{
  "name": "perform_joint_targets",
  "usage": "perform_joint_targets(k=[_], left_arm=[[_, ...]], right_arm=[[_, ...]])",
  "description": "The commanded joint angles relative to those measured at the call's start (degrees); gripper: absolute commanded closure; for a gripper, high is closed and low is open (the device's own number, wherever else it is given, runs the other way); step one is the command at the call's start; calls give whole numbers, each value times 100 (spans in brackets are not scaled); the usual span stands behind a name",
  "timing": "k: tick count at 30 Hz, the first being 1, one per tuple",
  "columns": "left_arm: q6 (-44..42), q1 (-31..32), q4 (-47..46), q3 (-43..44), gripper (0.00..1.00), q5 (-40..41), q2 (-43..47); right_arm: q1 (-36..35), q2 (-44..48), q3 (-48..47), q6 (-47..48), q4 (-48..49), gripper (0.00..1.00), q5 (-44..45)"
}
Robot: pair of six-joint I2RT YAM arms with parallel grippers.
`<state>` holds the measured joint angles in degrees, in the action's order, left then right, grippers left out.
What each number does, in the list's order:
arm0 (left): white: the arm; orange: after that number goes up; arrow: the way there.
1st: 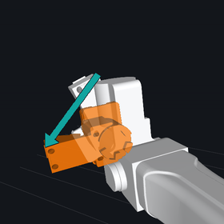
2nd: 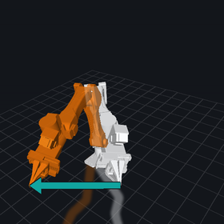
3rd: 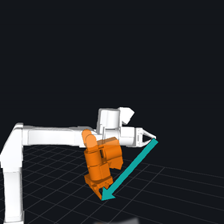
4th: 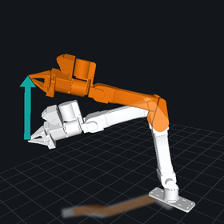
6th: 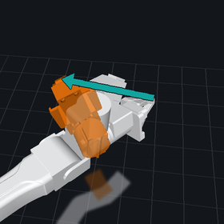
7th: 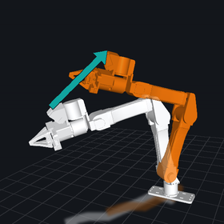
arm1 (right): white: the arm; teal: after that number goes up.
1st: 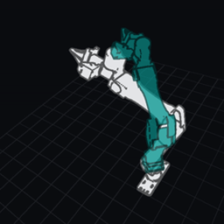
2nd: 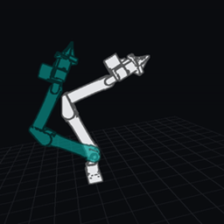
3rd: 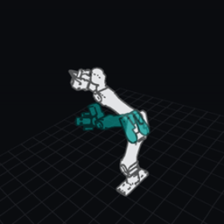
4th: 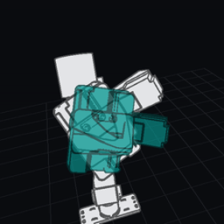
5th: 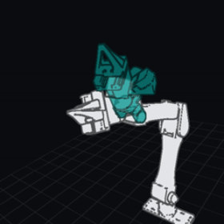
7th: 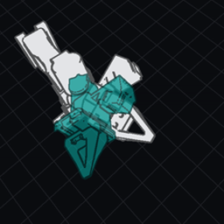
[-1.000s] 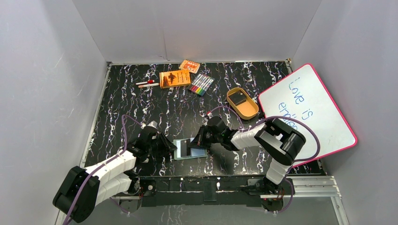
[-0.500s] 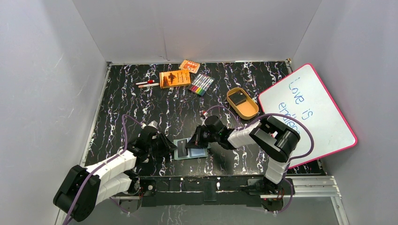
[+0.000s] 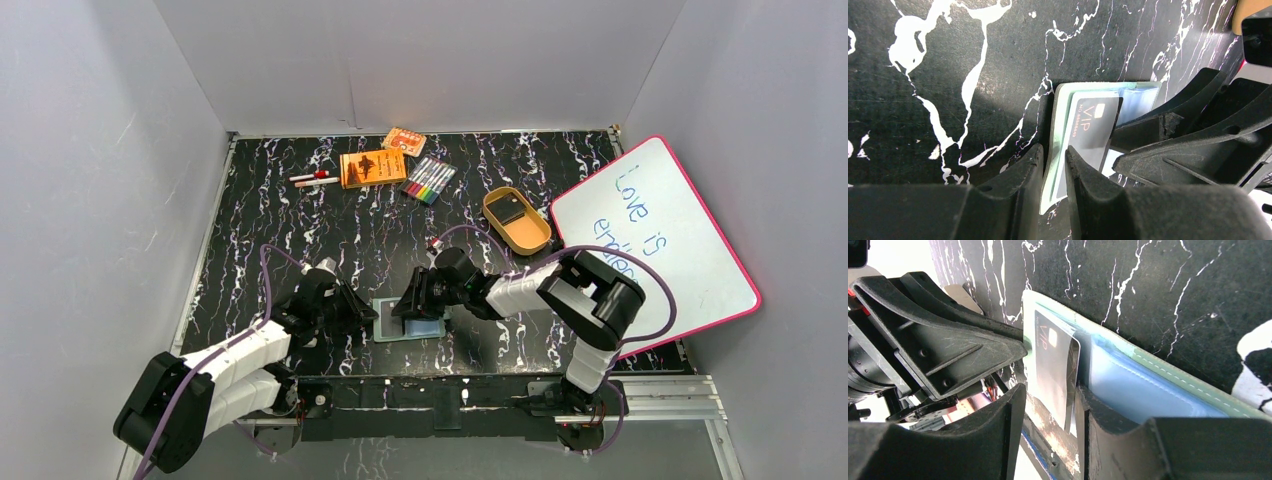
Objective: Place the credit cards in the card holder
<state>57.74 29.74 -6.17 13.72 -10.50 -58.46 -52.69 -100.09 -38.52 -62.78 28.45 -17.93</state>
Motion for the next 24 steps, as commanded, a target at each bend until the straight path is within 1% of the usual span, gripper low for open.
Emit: perform_joint_targets(k=[1, 3, 6, 8, 10, 13, 15, 17, 20, 22, 24], left_arm=[[-17, 15, 244, -115, 78, -9, -46], [-11, 16, 229, -107, 78, -13, -67], [-42, 15, 285, -53, 78, 10, -45], [-53, 15, 409, 8, 77, 62, 35], [-67, 15, 483, 61, 76, 111, 146], [-85, 15, 585, 162, 71, 207, 242], [-109, 15, 816, 234, 66, 283, 299], [-118, 15, 969, 335, 61, 364, 389], [-165, 15, 1256, 515, 53, 479, 600], [-226, 15, 1413, 648, 50, 487, 751], [-346, 15, 1479, 780, 48, 361, 862]], right_arm=[[-36, 77, -232, 188, -60, 51, -38], [-45, -1, -311, 217, -1, 51, -176], [-57, 105, -404, 324, -146, 50, -147], [-55, 267, -578, 562, -646, 48, -19], [-54, 458, -770, 805, -1247, 44, 154], [-54, 694, -1056, 1100, -2244, 36, 467], [-54, 900, -1169, 1256, -2775, 33, 754], [-54, 1214, -1194, 1369, -3239, 31, 1051], [-57, 1764, -1219, 1641, -3829, 31, 1364], [-49, 2127, -1139, 1852, -4150, 31, 1282], [-54, 2455, -893, 1956, -4355, 32, 893]])
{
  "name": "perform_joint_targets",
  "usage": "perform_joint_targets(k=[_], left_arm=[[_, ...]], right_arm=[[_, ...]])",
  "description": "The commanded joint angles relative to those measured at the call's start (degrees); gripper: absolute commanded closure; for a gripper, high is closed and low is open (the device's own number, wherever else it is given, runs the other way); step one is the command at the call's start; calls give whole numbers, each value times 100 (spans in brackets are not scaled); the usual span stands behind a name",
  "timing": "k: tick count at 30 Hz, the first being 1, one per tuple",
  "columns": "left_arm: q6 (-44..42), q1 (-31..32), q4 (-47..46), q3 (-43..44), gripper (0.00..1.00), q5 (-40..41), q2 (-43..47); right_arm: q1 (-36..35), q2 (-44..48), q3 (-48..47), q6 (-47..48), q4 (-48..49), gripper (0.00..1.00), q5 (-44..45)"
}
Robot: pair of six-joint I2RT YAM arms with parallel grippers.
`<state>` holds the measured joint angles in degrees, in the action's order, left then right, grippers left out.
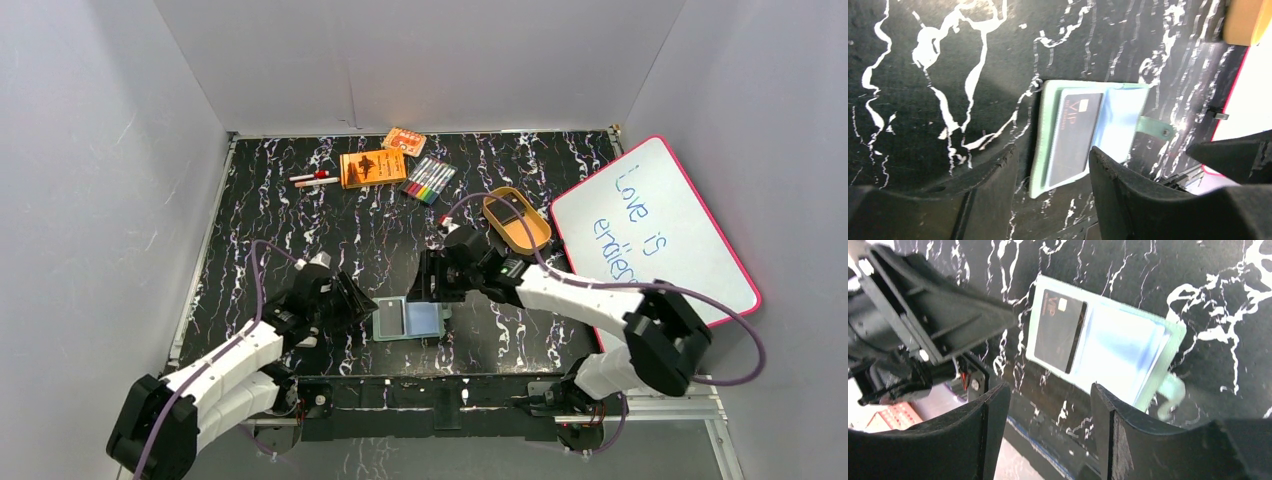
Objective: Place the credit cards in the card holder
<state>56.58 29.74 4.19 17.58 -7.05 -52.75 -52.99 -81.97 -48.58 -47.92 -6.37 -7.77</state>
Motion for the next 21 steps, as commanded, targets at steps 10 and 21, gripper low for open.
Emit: perform_joint_targets(k=[10, 21], left_arm=[[-401, 1305, 689, 1066, 21, -600, 80], [679, 2879, 808, 969, 19, -545, 99]], right_arm=[[-269, 2484, 1847, -301, -1241, 33, -1191], [-1434, 2898, 2403, -1625, -1120, 32, -840]])
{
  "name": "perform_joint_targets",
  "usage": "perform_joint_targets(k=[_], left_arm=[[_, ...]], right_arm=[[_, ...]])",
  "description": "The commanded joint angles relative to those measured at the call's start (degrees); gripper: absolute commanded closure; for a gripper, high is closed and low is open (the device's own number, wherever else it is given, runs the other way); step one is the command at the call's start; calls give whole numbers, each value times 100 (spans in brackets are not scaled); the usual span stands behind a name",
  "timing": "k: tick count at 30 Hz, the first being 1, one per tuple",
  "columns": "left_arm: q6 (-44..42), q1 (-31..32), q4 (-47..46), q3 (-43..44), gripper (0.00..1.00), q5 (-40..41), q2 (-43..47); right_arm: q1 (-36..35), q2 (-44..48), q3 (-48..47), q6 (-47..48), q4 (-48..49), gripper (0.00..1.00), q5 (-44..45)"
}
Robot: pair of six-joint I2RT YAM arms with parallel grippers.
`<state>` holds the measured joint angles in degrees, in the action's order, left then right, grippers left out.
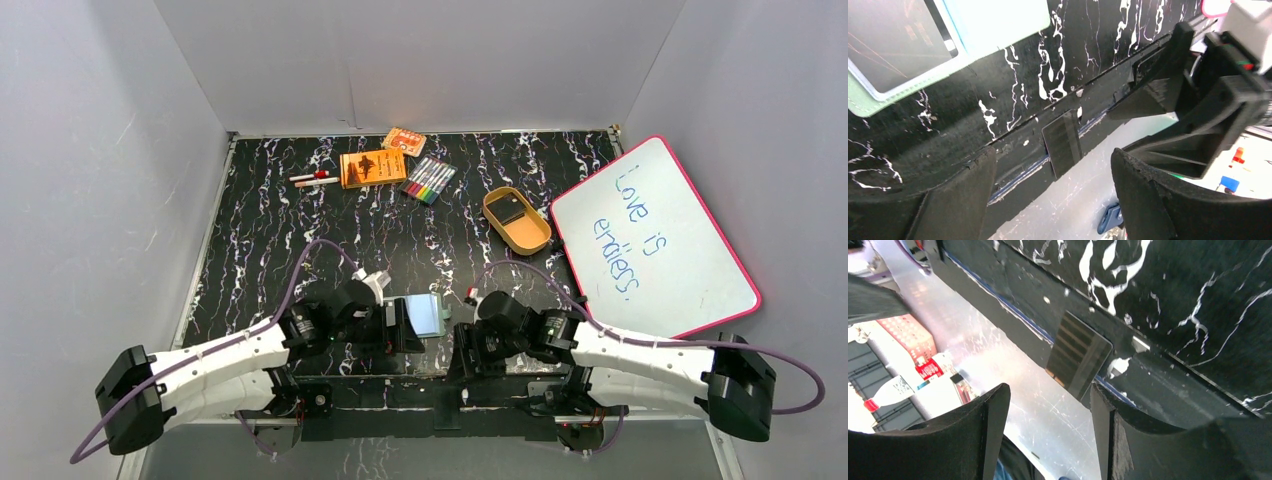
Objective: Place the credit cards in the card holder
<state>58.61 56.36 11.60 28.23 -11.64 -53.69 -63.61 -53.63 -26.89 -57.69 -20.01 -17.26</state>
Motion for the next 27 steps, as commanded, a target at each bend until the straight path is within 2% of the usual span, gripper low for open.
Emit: perform_joint_targets(k=[1, 5, 9, 16, 27], left_arm=[[524, 232, -104, -209, 19, -206, 171], [588, 300, -719, -400, 20, -676, -295], [437, 417, -862, -286, 21, -743, -770], [418, 451, -1421, -416, 25, -1024, -1205], [504, 546, -1712, -591, 34, -1081, -1521]], right_arm=[[-451, 32, 304, -766, 263, 32, 155], [-668, -22, 477, -1156, 362, 32, 329], [-696, -243, 590, -1300, 605, 33, 254], [-753, -797, 675, -1460, 925, 35, 132], [-885, -1270, 973, -1981, 1826, 41, 210]])
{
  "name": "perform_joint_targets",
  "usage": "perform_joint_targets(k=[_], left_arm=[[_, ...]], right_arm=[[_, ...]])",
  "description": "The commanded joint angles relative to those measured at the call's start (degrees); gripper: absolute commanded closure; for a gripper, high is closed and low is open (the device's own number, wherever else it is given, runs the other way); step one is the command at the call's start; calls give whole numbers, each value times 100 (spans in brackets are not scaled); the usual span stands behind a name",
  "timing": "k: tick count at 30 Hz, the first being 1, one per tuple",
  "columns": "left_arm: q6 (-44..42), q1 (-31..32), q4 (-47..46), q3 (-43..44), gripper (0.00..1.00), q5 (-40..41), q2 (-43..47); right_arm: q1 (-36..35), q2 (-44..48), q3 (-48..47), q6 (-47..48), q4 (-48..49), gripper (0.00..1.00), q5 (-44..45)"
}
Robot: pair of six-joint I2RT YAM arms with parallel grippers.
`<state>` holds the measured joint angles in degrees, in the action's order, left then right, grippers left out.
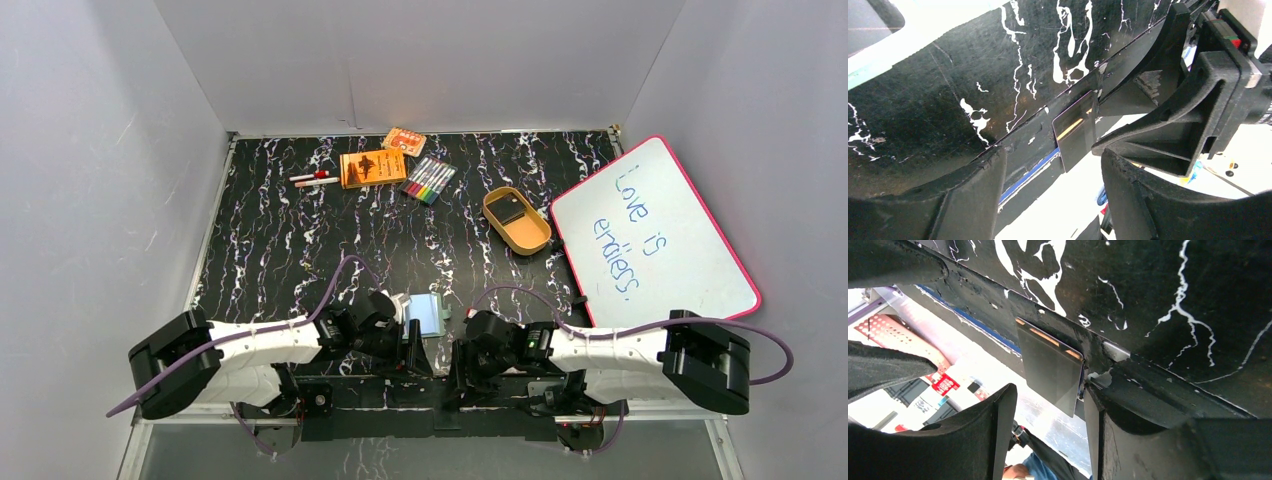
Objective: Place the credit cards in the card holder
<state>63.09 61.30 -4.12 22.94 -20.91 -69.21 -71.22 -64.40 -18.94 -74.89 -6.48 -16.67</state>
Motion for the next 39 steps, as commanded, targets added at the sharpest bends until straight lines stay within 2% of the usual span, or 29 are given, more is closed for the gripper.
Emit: perform_joint_targets(k=[1, 5, 15, 25, 33, 36, 39], left_arm=[[83, 61, -160, -96, 35, -133, 30], [206, 112, -339, -251, 37, -117, -53], [286, 261, -982, -317, 40, -271, -609], [270, 503, -1771, -132, 49, -866, -1467], [328, 532, -2014, -209, 64, -938, -1526], [319, 532, -2005, -211, 70, -904, -1517], [296, 532, -1901, -195, 71, -826, -1496]], right_arm=[[-128, -195, 211, -296, 530, 42, 173], [-162, -14, 306, -460, 595, 48, 405], [-173, 93, 476, -555, 1100, 71, 441], [-189, 69, 451, -531, 1127, 77, 471], [-199, 21, 453, -500, 1189, 80, 467], [-199, 2, 436, -469, 1202, 85, 483], [-199, 43, 428, -465, 1226, 92, 505]])
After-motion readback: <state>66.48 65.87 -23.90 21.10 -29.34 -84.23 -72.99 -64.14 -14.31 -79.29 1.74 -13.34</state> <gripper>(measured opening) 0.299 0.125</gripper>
